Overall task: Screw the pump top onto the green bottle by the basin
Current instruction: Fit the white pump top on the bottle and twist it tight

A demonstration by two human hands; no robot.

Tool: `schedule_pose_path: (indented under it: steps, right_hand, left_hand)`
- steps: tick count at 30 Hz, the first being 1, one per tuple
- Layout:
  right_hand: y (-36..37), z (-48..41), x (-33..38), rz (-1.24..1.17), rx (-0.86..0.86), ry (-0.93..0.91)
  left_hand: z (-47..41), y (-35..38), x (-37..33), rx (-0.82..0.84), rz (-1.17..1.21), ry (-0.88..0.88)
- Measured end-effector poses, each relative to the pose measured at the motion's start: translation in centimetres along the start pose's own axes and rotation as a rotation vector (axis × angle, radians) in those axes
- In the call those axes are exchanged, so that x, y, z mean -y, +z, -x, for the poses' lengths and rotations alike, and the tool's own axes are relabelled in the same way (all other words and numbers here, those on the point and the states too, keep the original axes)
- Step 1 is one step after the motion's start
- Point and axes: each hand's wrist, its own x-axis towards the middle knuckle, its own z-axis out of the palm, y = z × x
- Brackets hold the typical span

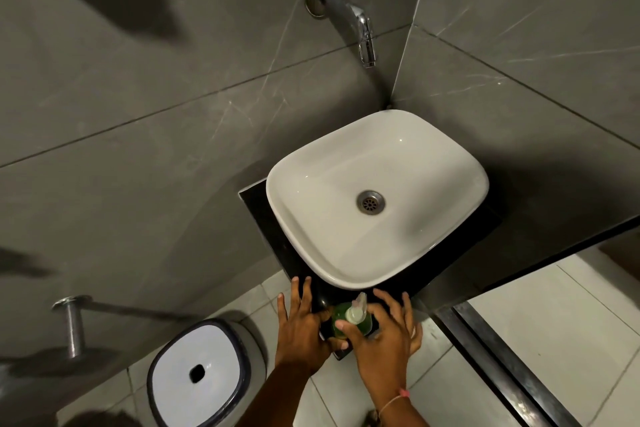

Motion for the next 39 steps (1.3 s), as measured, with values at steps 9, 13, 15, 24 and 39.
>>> schedule_pose_path:
  steps: [9, 13, 15, 24, 39]
  right_hand:
    - [-0.4, -0.2, -0.8, -0.007, 0.042, -0.052]
    - [0.0, -0.2, 0.0, 0.057, -0.026, 0.012]
    - [0.2, 0.1, 0.2, 0.044, -0.054, 0.04]
    - [-0.5, -0.8, 0.2, -0.026, 0.027, -0.02]
    - [-0.4, -0.3, 0.5, 0.023, 0.017, 0.064]
  left_hand:
    - [-0.1, -0.2, -0.1, 0.01, -0.02, 0.005]
    - [0.0, -0.3, -0.3, 0.009, -0.032, -0.008]
    - [0.0, -0.3, -0.3, 0.015, -0.041, -0.008]
    - [0.0, -0.3, -0.3, 0.007, -0.039, -0.004]
    - [0.0, 0.1, -0.3, -0.009, -0.054, -0.022]
